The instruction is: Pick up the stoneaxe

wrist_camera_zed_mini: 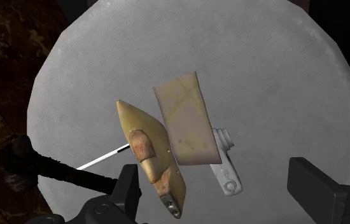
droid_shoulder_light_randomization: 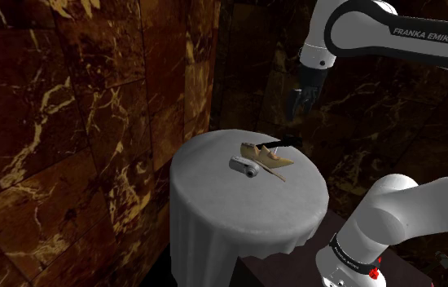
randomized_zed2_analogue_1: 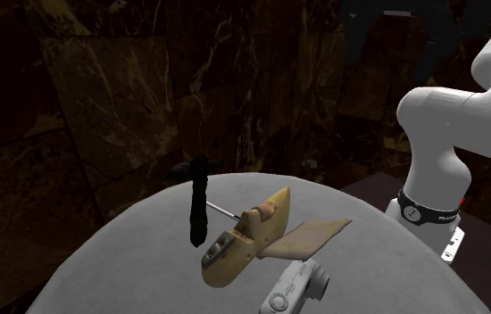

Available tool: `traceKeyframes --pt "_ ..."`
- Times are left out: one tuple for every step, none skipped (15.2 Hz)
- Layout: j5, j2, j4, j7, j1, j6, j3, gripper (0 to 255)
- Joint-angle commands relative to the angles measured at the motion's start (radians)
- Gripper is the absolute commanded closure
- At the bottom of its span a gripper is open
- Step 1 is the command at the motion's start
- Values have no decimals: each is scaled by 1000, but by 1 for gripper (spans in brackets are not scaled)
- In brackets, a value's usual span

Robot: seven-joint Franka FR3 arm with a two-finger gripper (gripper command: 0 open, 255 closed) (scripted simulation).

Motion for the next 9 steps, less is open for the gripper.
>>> traceKeyframes --pt "0 0 0 0 0 0 0 0" --pt "-14 1 -17 -52 4 14 -27 0" --pt "-28 4 -32 -103 7 28 -55 0" --pt "-43 10 -46 -154 11 43 -82 0" --pt "-57 18 -57 -205 14 59 -110 0" --pt "-71 28 -67 -255 16 74 -137 0" --pt "-86 41 -75 -306 20 91 -164 0" --pt "-99 55 -80 -356 22 107 -191 0" --pt "-113 72 -84 -407 25 125 -218 0"
